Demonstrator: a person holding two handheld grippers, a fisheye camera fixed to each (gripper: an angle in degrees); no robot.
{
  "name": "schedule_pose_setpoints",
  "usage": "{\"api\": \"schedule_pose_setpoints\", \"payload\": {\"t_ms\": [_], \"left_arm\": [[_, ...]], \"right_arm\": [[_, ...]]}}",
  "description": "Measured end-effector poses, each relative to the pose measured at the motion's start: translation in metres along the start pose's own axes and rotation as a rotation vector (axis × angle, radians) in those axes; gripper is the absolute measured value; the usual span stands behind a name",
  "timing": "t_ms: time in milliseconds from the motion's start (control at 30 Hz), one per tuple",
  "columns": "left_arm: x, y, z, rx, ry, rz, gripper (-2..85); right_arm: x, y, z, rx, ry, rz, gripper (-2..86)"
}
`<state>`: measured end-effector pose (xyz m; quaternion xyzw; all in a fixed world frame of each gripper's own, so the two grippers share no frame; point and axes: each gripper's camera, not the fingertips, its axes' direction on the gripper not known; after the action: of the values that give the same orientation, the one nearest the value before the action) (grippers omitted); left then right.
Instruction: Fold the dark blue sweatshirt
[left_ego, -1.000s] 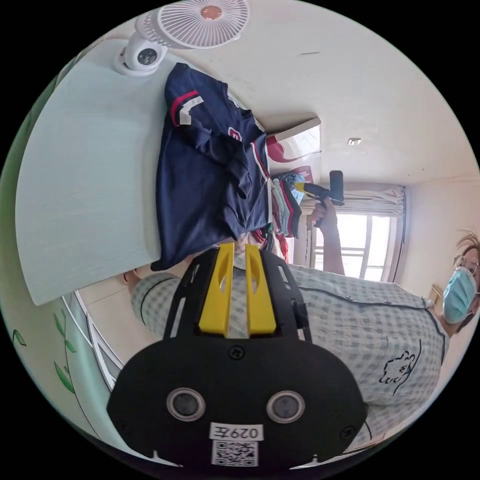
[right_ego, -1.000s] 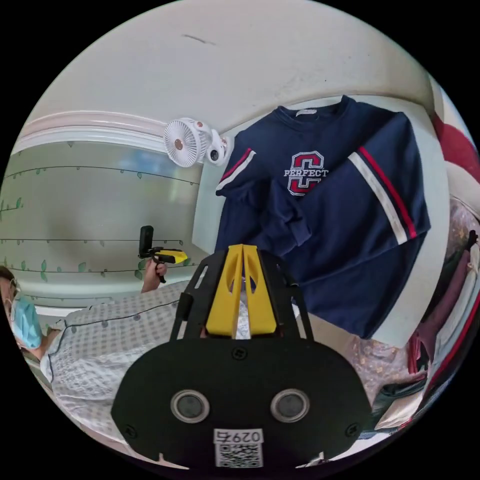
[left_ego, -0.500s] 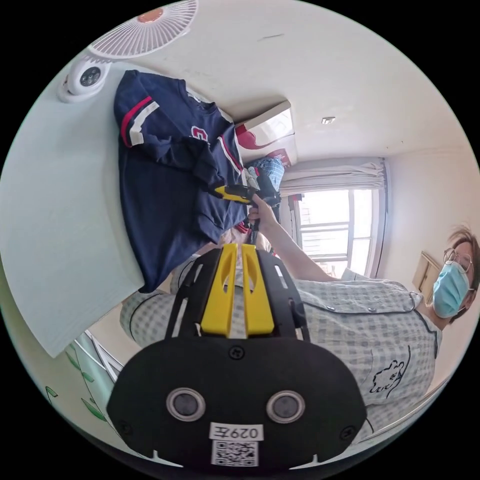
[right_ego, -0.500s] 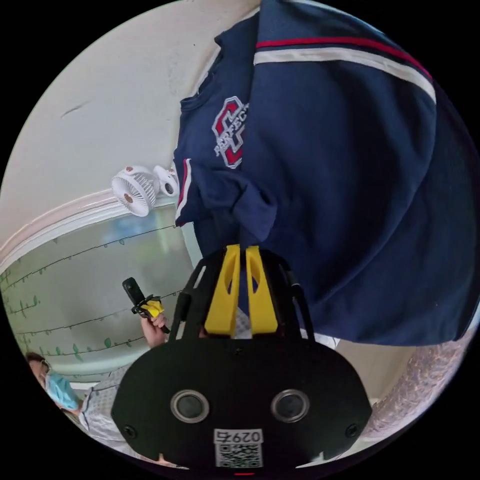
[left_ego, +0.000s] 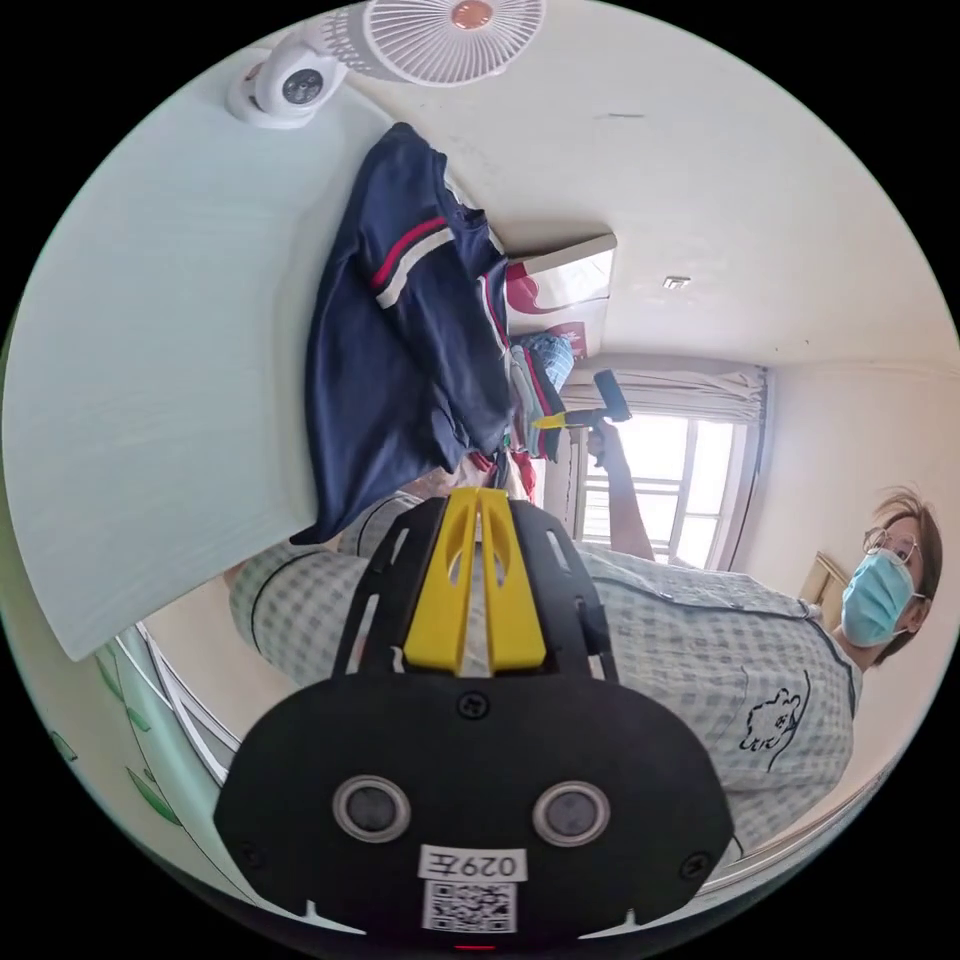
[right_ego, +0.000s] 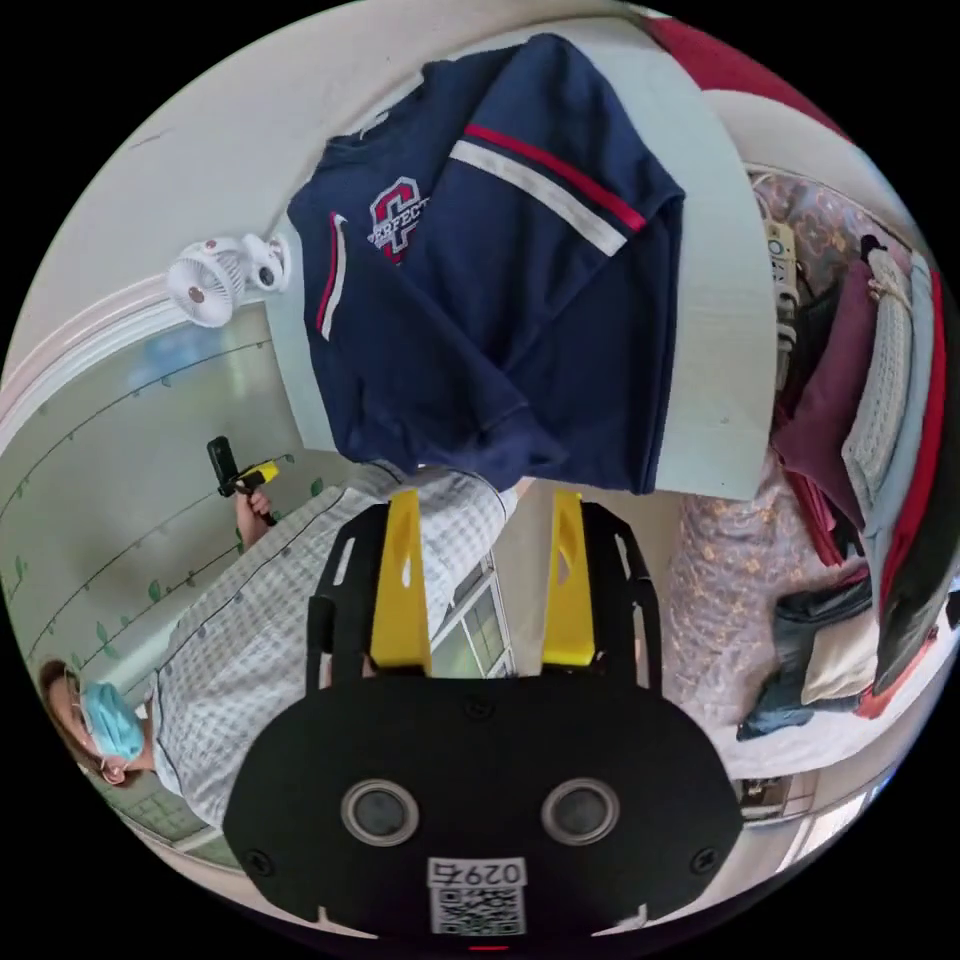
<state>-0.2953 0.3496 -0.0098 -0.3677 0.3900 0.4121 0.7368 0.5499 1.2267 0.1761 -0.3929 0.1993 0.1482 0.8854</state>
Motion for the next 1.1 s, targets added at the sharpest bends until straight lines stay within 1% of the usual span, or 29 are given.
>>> {"api": "schedule_pose_setpoints", "payload": {"t_ms": [33,100,167,200,233,267,333,367,400,433,500,600,767,867,900,967,1000,1033,1067,1100], "left_arm": [[0.005,-0.007,0.006,-0.004,-0.017,0.005,-0.9],[0.012,-0.018,0.018,-0.018,-0.055,0.008,-0.9],[0.018,-0.033,0.032,-0.042,-0.09,0.018,-0.7],[0.025,-0.043,0.041,-0.054,-0.149,0.031,-0.4],[0.034,-0.056,0.049,-0.062,-0.254,0.051,0.1],[0.039,-0.063,0.053,-0.065,-0.322,0.065,0.4],[0.063,-0.095,0.074,-0.064,-0.625,0.136,7.0],[0.068,-0.104,0.081,-0.063,-0.696,0.15,8.5],[0.076,-0.125,0.097,-0.073,-0.82,0.178,11.4],[0.079,-0.147,0.116,-0.106,-0.909,0.2,12.7],[0.078,-0.181,0.144,-0.177,-0.965,0.22,13.4],[0.078,-0.23,0.184,-0.227,-0.961,0.239,13.3],[0.075,-0.272,0.223,-0.266,-1.081,0.196,12.1],[0.072,-0.273,0.211,-0.163,-1.079,0.095,7.9],[0.073,-0.268,0.2,-0.098,-1.065,0.037,6.0],[0.079,-0.261,0.186,-0.022,-1.018,-0.022,5.3],[0.088,-0.258,0.182,0.03,-0.945,-0.036,5.6],[0.103,-0.258,0.186,0.067,-0.86,0.003,4.9],[0.112,-0.259,0.191,0.077,-0.835,0.029,4.6],[0.13,-0.265,0.205,0.081,-0.825,0.079,2.3]], "right_arm": [[-0.002,0.009,-0.002,0.081,-0.013,-0.009,13.4],[-0.005,0.015,0.003,0.145,-0.032,-0.025,12.9],[-0.009,0.014,0.018,0.145,-0.043,-0.041,12.4],[-0.012,0.01,0.031,0.14,-0.044,-0.051,11.7],[-0.015,0.006,0.045,0.122,-0.05,-0.065,10.8],[-0.017,0.003,0.052,0.109,-0.056,-0.072,9.8],[-0.025,-0.005,0.073,0.071,-0.067,-0.097,5.6],[-0.026,-0.007,0.077,0.063,-0.067,-0.103,4.4],[-0.029,-0.01,0.082,0.054,-0.063,-0.11,3.2],[-0.031,-0.013,0.085,0.048,-0.063,-0.111,2.4],[-0.033,-0.016,0.086,0.047,-0.071,-0.112,1.6],[-0.037,-0.021,0.081,0.045,-0.087,-0.133,0.9],[-0.03,-0.031,0.068,0.031,-0.07,-0.136,0.1],[-0.017,-0.039,0.062,0.011,-0.06,-0.125,-0.3],[-0.012,-0.043,0.059,0.007,-0.061,-0.122,-0.3],[-0.005,-0.049,0.056,0.006,-0.077,-0.126,-0.4],[-0.001,-0.052,0.053,0.005,-0.089,-0.134,-0.4],[0.002,-0.057,0.05,-0.003,-0.094,-0.14,-0.4],[0.003,-0.059,0.049,-0.01,-0.094,-0.143,-0.4],[0.004,-0.063,0.046,-0.022,-0.089,-0.145,-0.4]]}}
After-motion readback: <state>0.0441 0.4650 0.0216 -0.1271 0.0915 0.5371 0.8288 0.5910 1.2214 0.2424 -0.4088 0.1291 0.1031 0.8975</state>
